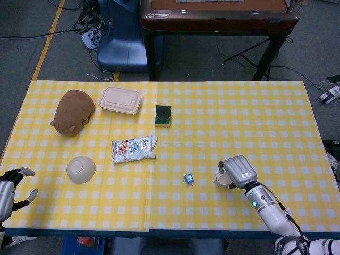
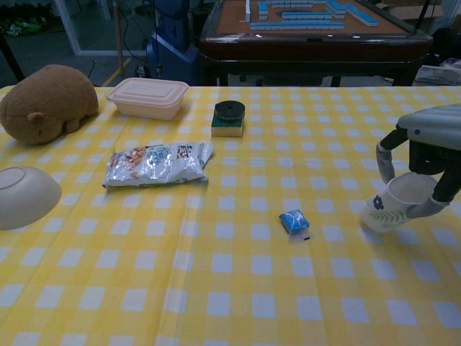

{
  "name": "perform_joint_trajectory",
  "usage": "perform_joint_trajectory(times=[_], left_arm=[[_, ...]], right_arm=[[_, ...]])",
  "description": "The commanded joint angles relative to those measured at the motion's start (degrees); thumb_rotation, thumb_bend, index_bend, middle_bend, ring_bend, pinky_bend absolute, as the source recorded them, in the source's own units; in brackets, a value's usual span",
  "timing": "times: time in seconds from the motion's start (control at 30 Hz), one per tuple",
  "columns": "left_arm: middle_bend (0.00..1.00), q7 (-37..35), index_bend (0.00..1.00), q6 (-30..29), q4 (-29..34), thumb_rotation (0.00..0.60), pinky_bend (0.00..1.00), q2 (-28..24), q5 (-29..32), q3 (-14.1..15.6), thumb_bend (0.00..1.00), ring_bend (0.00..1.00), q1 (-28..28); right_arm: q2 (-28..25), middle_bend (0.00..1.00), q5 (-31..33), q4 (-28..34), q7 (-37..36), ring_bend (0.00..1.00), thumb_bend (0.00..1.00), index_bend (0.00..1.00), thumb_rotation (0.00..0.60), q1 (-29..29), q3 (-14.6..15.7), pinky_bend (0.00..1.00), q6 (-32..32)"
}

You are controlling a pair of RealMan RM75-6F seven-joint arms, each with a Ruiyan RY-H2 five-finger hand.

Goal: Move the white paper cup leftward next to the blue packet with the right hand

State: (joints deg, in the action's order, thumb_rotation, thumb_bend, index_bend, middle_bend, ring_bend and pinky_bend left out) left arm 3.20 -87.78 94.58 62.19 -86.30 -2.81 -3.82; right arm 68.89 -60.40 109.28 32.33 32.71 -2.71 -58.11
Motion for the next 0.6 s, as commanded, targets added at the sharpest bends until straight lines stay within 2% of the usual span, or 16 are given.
perform_joint_trajectory(times=[0.03, 0.2, 0.33, 0.6], left_arm=[[0.36, 0.33, 0.46, 0.19, 0.02, 0.6, 0.5, 0.11, -0.05, 0.08, 0.27, 0.33, -0.09], [0.36, 1.13, 0.46, 0.5, 0.13, 0.6, 0.5, 0.39, -0.22, 0.22, 0.27, 0.33, -0.26], [0.36, 1.65, 0.46, 0.77, 0.21, 0.6, 0.5, 0.56, -0.2, 0.31, 0.27, 0.33, -0.36], [0.36, 1.82, 0.46, 1.13, 0.22, 0.6, 0.5, 0.58, 0.34, 0.18, 0.27, 0.33, -0.45]], right_arm=[[-1.02, 1.0, -10.22, -7.73, -24.05, 1.0, 0.0, 0.52, 0.6, -4.44, -1.27, 1.0, -0.11], [0.65, 1.0, -20.08, -18.37, -53.06, 1.0, 0.0, 0.52, 0.6, -5.7, -1.4, 1.0, 1.02], [3.05, 1.0, -26.29, -27.21, -72.85, 1.0, 0.0, 0.53, 0.6, -4.94, -0.66, 1.0, 0.64], [7.34, 1.0, -34.29, -41.09, -103.42, 1.0, 0.0, 0.53, 0.6, -0.07, 2.55, 1.0, 1.85]])
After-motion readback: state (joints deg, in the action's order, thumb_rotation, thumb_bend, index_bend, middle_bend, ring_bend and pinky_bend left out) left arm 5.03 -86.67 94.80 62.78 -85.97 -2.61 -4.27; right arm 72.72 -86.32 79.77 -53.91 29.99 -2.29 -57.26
